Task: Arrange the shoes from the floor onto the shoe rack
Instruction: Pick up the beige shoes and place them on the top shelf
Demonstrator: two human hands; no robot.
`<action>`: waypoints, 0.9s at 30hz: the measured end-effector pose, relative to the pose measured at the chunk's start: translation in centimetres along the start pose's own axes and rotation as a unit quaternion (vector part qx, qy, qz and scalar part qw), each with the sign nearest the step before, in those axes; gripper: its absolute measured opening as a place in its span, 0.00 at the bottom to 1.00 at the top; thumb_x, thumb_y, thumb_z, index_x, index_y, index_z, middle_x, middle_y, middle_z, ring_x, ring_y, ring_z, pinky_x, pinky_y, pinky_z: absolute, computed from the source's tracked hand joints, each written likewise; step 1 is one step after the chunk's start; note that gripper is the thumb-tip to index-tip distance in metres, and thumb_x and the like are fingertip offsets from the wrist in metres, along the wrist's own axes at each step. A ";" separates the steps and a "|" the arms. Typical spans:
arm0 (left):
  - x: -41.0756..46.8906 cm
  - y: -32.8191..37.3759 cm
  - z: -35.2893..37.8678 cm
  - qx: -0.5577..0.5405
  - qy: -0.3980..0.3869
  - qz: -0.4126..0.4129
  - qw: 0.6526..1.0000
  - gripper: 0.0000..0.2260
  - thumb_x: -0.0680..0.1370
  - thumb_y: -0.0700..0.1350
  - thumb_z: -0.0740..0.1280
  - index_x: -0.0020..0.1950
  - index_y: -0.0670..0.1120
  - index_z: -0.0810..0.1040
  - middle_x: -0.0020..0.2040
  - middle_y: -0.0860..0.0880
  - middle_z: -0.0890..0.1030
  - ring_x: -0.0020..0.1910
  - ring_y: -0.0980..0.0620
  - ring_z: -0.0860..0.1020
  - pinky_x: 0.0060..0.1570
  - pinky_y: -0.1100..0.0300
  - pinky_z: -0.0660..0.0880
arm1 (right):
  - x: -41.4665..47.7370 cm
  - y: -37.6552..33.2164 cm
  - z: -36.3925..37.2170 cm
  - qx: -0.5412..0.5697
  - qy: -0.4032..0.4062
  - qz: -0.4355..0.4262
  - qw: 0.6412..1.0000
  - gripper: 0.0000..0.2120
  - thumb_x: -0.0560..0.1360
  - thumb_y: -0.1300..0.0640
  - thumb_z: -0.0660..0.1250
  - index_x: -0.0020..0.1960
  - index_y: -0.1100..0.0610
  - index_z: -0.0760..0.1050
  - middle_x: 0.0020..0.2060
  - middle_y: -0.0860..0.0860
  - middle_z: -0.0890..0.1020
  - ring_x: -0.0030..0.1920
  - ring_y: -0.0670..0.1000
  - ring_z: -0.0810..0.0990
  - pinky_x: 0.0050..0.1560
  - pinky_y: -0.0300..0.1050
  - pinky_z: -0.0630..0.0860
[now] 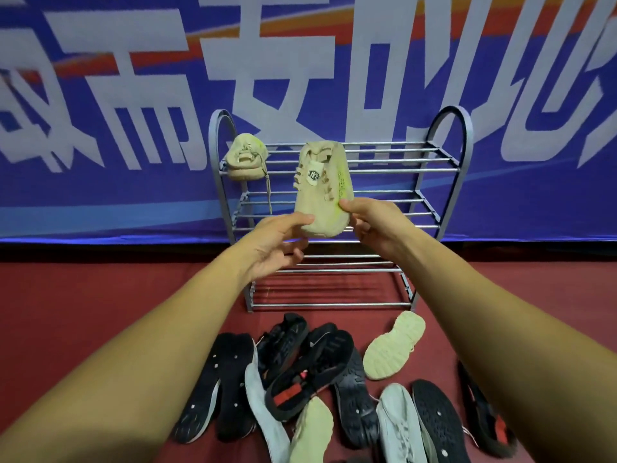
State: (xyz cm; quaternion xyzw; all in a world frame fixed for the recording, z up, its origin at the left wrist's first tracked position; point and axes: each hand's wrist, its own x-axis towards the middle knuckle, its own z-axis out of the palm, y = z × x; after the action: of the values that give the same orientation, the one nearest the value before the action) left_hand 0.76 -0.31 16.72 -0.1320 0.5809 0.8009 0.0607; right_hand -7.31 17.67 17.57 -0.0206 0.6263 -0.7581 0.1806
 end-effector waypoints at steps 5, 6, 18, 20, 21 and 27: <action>3.0 2.2 -0.4 -0.093 0.073 0.048 0.992 0.05 0.76 0.39 0.70 0.50 0.43 0.77 0.36 0.48 0.75 0.29 0.58 0.71 0.20 0.70 0.64 | 2.4 -0.4 3.0 0.053 -0.026 -0.039 0.998 0.04 0.78 0.60 0.70 0.45 0.58 0.77 0.32 0.51 0.77 0.27 0.44 0.67 0.31 0.38 0.58; 3.5 2.4 -0.7 -0.104 0.082 0.054 0.990 0.04 0.76 0.39 0.70 0.50 0.43 0.78 0.37 0.49 0.77 0.30 0.58 0.72 0.20 0.71 0.64 | 3.0 -0.2 3.5 0.048 -0.042 -0.042 0.997 0.03 0.78 0.59 0.69 0.46 0.57 0.76 0.32 0.51 0.76 0.27 0.44 0.66 0.31 0.38 0.58; 9.3 3.8 -4.0 -0.138 0.118 0.084 0.980 0.09 0.73 0.43 0.76 0.52 0.44 0.82 0.41 0.49 0.84 0.33 0.57 0.78 0.24 0.68 0.68 | 8.8 1.6 8.3 0.045 0.028 -0.094 0.994 0.20 0.77 0.56 0.72 0.68 0.55 0.73 0.49 0.53 0.84 0.40 0.48 0.77 0.31 0.38 0.68; 10.2 3.8 -4.5 -0.127 0.119 0.088 0.981 0.12 0.72 0.46 0.76 0.54 0.46 0.82 0.40 0.50 0.84 0.36 0.56 0.78 0.28 0.66 0.69 | 9.8 1.6 8.7 0.045 0.032 -0.094 0.994 0.19 0.78 0.55 0.71 0.67 0.55 0.73 0.50 0.52 0.84 0.42 0.49 0.78 0.34 0.39 0.68; 10.6 3.9 -4.8 -0.119 0.119 0.084 0.982 0.12 0.72 0.46 0.76 0.54 0.47 0.82 0.39 0.51 0.84 0.37 0.56 0.78 0.30 0.66 0.69 | 10.1 1.7 8.9 0.046 0.035 -0.093 0.994 0.20 0.78 0.56 0.71 0.68 0.56 0.73 0.50 0.52 0.83 0.42 0.48 0.78 0.35 0.39 0.69; 12.2 4.4 -4.7 -0.137 0.113 0.073 0.981 0.09 0.73 0.44 0.74 0.52 0.47 0.81 0.36 0.54 0.83 0.37 0.58 0.77 0.33 0.66 0.66 | 11.8 1.9 9.4 0.062 0.064 -0.113 0.990 0.26 0.78 0.53 0.72 0.72 0.57 0.70 0.48 0.50 0.83 0.43 0.47 0.79 0.47 0.44 0.71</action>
State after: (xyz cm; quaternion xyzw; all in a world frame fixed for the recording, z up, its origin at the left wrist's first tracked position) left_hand -11.38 -6.84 15.94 -0.1861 0.4764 0.8553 -0.0825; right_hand -15.49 4.97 15.51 -0.0317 0.5821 -0.8107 0.0539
